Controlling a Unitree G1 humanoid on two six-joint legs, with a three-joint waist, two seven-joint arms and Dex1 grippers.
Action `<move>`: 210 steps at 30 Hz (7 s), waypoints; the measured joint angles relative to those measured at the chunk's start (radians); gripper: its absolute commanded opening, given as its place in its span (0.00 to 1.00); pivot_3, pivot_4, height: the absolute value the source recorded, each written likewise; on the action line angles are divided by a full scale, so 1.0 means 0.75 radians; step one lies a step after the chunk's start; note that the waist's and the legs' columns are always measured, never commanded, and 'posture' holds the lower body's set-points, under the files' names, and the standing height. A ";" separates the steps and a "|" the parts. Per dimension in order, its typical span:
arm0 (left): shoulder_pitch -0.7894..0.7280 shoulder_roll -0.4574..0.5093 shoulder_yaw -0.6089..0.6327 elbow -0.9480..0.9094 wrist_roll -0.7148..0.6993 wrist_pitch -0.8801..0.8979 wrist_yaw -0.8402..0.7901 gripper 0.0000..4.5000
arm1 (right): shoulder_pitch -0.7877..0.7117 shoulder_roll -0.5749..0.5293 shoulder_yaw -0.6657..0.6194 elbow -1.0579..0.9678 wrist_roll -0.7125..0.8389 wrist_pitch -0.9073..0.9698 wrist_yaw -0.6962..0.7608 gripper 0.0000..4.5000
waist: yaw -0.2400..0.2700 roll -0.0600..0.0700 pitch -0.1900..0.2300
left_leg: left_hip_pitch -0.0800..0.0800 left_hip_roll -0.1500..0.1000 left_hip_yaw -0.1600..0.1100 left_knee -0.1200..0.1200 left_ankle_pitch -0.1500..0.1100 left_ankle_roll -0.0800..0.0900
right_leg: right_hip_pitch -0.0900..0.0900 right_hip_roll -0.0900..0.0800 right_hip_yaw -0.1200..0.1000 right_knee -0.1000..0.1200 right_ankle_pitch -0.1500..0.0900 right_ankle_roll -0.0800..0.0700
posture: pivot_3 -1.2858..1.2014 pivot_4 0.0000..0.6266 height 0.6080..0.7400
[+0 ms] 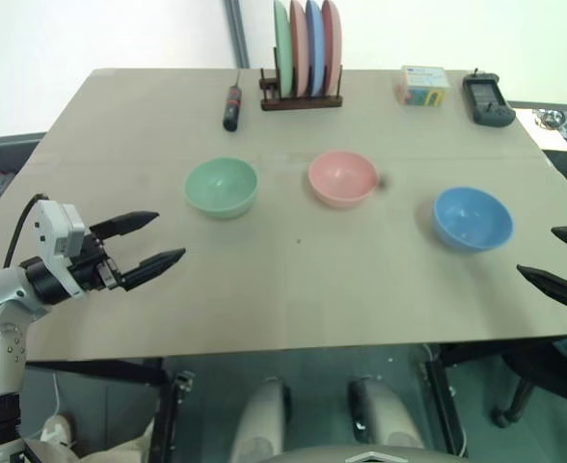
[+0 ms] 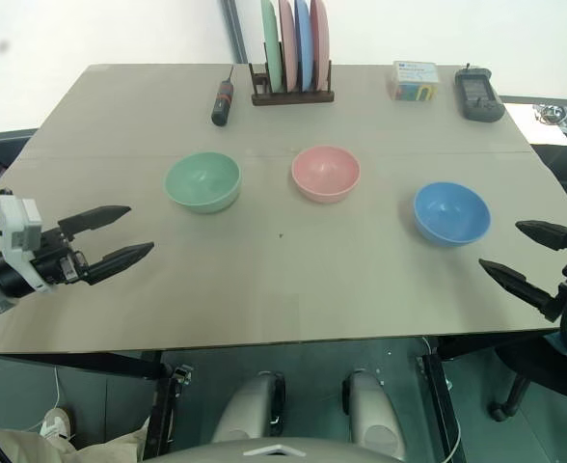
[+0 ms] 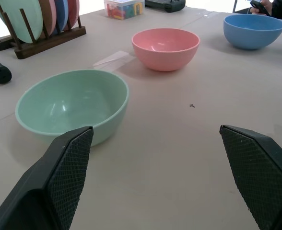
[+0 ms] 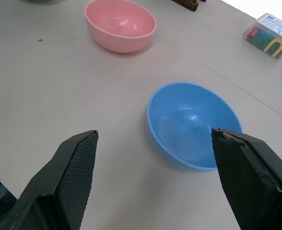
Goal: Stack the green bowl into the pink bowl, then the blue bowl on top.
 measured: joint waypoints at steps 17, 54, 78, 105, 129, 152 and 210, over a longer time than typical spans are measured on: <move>-0.082 -0.113 -0.093 -0.153 -0.065 0.082 0.058 1.00 | -0.491 -0.025 0.543 0.028 -0.121 -0.021 -0.159 0.87 | -0.017 0.000 0.000 | 0.001 0.000 0.001 0.002 0.000 0.000 | 0.000 0.001 0.001 0.002 0.001 0.000 | 0.52 0.24 1.00; 0.277 -0.291 0.084 -0.624 -0.275 0.145 0.357 1.00 | -1.485 0.664 1.572 1.147 -0.885 -0.688 0.198 0.03 | -0.006 0.001 0.002 | -0.001 -0.002 -0.003 0.001 0.000 0.000 | -0.005 0.001 0.000 0.014 0.006 -0.002 | 0.52 0.24 1.00; -0.314 0.065 -0.656 -0.605 0.774 0.636 0.990 1.00 | -1.145 0.574 1.086 0.147 -0.399 0.024 -0.033 0.99 | 0.014 -0.001 0.002 | 0.002 -0.001 -0.004 0.004 0.001 -0.001 | -0.003 0.003 -0.002 0.014 0.001 -0.002 | 0.52 0.24 1.00; -0.922 -0.077 -1.261 -0.230 1.172 0.841 0.676 0.01 | -1.094 0.515 1.050 0.134 -0.247 -0.023 -0.159 1.00 | -0.012 -0.002 0.003 | -0.005 -0.001 -0.005 0.002 0.001 0.000 | -0.008 0.004 -0.001 0.015 0.006 -0.001 | 0.52 0.24 1.00; -1.053 -0.258 -1.158 -0.157 0.688 0.123 -0.043 0.01 | 0.126 0.419 0.144 -0.384 0.037 -0.262 -0.072 1.00 | -0.008 0.000 0.002 | 0.004 -0.001 -0.002 0.010 0.001 0.000 | 0.002 0.004 0.003 0.016 0.000 0.001 | 0.52 0.24 1.00; -0.579 -0.298 -0.517 -0.251 0.232 0.316 0.033 0.76 | -0.674 0.145 0.912 0.287 -0.388 -0.027 -0.386 1.00 | -0.009 0.003 0.000 | 0.000 -0.001 -0.004 0.007 0.001 0.000 | -0.003 0.005 0.003 0.017 0.003 -0.004 | 0.52 0.24 1.00; 0.181 -0.194 -0.057 -0.548 -0.130 0.183 0.181 1.00 | -0.942 0.248 0.998 0.081 -0.119 0.119 0.017 0.99 | -0.001 0.002 0.000 | -0.001 -0.002 -0.002 0.004 0.000 0.000 | -0.004 0.002 0.001 0.012 0.002 -0.005 | 0.52 0.24 1.00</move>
